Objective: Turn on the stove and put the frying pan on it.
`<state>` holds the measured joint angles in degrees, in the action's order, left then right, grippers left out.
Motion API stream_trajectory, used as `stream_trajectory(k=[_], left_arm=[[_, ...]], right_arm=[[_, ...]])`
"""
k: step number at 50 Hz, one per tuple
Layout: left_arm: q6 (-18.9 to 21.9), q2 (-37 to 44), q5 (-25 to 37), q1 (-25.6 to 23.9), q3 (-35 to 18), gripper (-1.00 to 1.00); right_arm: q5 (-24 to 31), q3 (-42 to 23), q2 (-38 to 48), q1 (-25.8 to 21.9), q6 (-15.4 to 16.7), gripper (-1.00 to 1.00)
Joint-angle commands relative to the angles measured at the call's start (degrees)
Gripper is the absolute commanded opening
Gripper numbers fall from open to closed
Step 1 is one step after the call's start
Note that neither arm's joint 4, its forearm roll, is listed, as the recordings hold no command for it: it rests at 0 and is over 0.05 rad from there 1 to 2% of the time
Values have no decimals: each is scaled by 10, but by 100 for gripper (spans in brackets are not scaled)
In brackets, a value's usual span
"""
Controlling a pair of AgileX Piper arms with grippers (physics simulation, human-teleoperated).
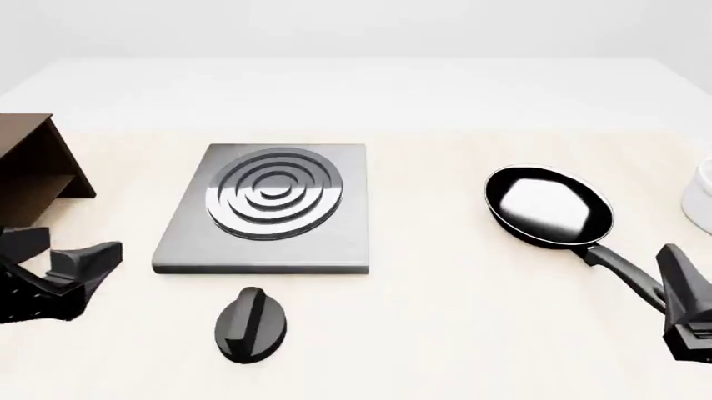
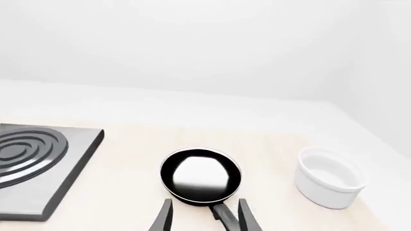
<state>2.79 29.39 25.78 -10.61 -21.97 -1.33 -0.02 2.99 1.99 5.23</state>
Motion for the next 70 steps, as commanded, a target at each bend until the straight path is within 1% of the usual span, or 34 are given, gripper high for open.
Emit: stream_trajectory(k=[1, 3, 4, 5, 8, 14, 16, 17, 18, 20, 21, 23, 24, 28, 29, 30, 32, 34, 37, 39, 41, 44, 45, 48, 50, 55, 58, 59, 63, 64, 67, 68, 69, 70], left_arm=[[-32, 38, -12, -41, 51, 100], [-59, 44, -20, -58, 60, 100], [-59, 60, -34, -62, 70, 100], [-80, 68, -48, -72, 83, 100], [-72, 73, -59, -72, 92, 100], [-100, 116, -113, -96, 117, 100], [-94, 118, -118, -93, 119, 100], [-85, 130, -131, -89, 122, 100], [-87, 139, -143, -88, 125, 100], [-67, 158, -167, -76, 131, 100], [-77, 177, -187, -78, 136, 100], [-73, 194, -206, -72, 139, 100], [-79, 203, -215, -74, 139, 100], [-73, 233, -246, -70, 142, 100], [-68, 240, -254, -67, 144, 100], [-54, 241, -260, -56, 145, 100], [-58, 264, -281, -62, 149, 100], [-58, 277, -296, -61, 152, 100], [-65, 289, -308, -66, 154, 100], [-67, 294, -314, -68, 155, 100], [-69, 298, -319, -72, 157, 100], [-59, 298, -322, -68, 154, 100], [-69, 308, -329, -74, 152, 100], [-75, 320, -339, -80, 150, 100], [-74, 325, -345, -81, 150, 100], [-66, 346, -368, -70, 146, 100], [-68, 357, -378, -71, 145, 100], [-79, 361, -380, -79, 144, 100], [-93, 363, -384, -96, 143, 100], [-85, 363, -387, -95, 143, 100], [-86, 381, -408, -92, 140, 100], [-90, 381, -409, -94, 138, 100], [-108, 383, -411, -102, 136, 100], [-107, 389, -414, -100, 135, 100]], right_arm=[[3, 0, -1, 4, 5, 100], [-3, 0, 6, 4, 6, 100], [-7, 0, 10, 3, 9, 100], [-13, 0, 16, 2, 10, 100], [-16, 0, 21, 2, 11, 100], [-1, 0, 3, 3, 8, 100], [-7, 0, 7, 3, 9, 100], [-7, 0, 7, 3, 9, 100], [-2, 0, 2, 4, 11, 100], [5, 0, -3, 4, 10, 100], [5, 0, -2, 4, 11, 100], [5, 0, -2, 4, 12, 100], [10, 0, -9, 4, 12, 100], [-2, 0, 5, 5, 13, 100], [0, 0, 3, 4, 14, 100], [3, 0, 0, 4, 15, 100], [-8, 0, 10, 3, 15, 100], [-4, 0, 6, 3, 15, 100], [-11, 0, 13, 3, 15, 100], [0, 0, 1, 2, 16, 100], [-3, 0, 5, 2, 16, 100], [1, 0, 1, -1, 15, 100], [2, 0, 1, 0, 14, 100], [10, 0, -7, 0, 13, 100], [-2, 0, 5, -1, 13, 100], [12, 0, -8, -2, 12, 100], [-4, 0, 9, -2, 13, 100], [-3, 0, 7, -2, 13, 100], [-1, 0, 6, -2, 13, 100], [-3, 0, 8, -2, 13, 100], [-5, 0, 11, -3, 14, 100], [-7, 0, 13, -3, 13, 100], [-10, 0, 17, -3, 13, 100], [-11, 0, 18, -3, 13, 100]])
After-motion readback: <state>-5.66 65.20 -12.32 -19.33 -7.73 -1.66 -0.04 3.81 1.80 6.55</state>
